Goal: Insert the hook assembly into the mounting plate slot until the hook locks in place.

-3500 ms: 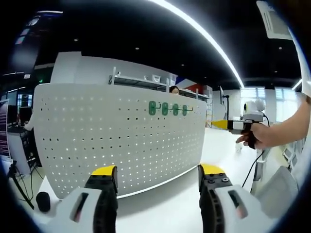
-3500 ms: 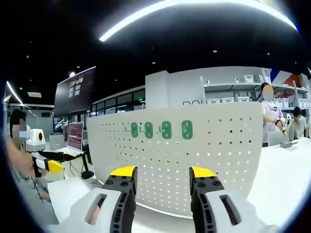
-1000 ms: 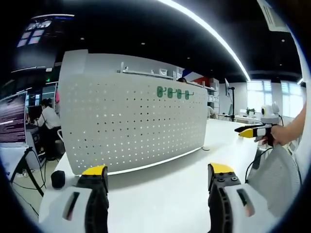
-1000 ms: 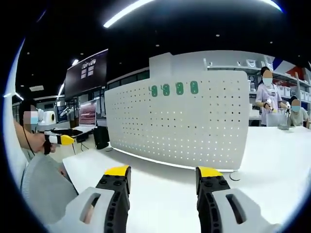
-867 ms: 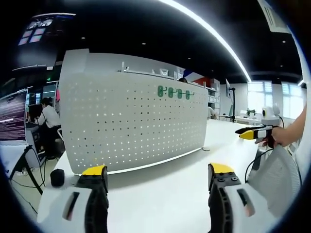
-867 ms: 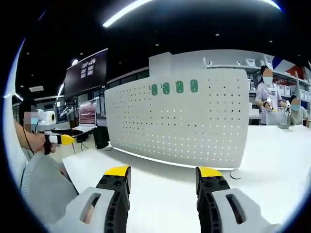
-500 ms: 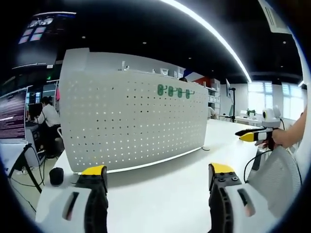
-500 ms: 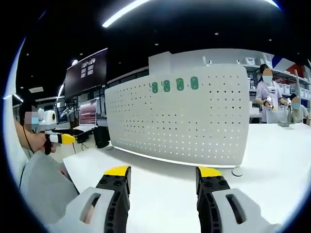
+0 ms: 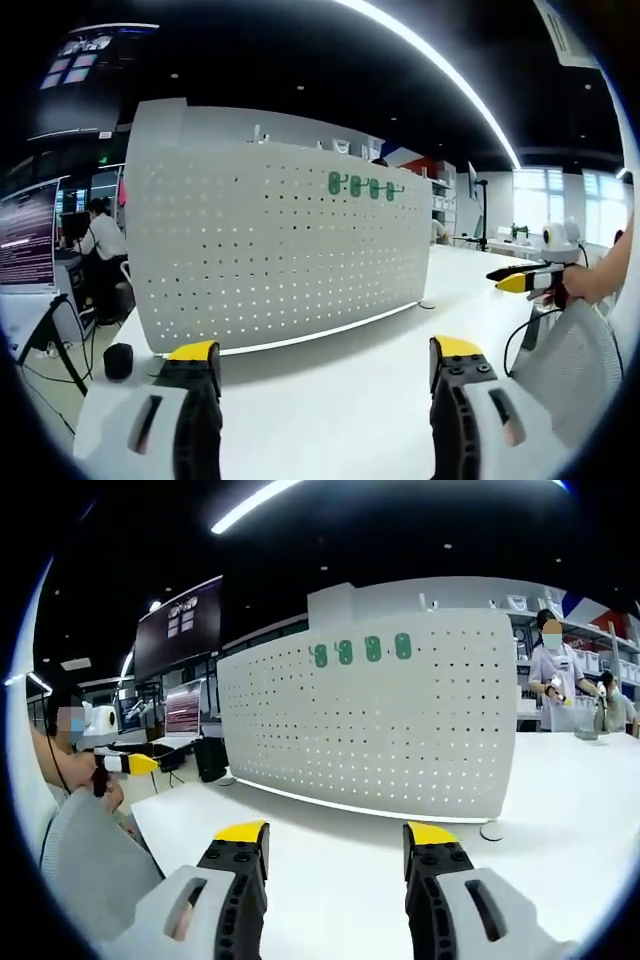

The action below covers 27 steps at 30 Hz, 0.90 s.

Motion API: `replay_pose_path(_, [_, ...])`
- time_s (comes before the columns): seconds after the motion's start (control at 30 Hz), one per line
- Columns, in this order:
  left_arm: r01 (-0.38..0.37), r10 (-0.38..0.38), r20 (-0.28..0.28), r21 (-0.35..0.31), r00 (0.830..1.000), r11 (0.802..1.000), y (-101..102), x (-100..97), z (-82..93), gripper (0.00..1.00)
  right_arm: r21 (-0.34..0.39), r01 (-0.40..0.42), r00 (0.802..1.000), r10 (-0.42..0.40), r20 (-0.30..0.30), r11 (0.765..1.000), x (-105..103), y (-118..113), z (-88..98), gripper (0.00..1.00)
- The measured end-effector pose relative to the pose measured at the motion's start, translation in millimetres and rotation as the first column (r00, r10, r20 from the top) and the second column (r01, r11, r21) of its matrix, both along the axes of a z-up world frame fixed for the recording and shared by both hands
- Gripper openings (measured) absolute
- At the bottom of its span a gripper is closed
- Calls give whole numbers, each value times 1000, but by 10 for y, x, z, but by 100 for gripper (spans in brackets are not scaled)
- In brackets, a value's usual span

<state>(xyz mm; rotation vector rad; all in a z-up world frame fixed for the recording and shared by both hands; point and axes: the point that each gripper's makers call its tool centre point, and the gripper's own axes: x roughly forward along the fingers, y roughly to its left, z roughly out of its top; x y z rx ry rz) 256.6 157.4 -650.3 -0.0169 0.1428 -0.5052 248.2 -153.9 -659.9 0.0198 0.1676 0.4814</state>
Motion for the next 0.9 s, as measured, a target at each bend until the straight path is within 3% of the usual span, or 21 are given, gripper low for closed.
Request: replay_pose_path(0.9, [6,-6,-12,14,1000,1000,-6,-2,-43,87,8,14,1000,-14,3,1000,7,-34,8,52])
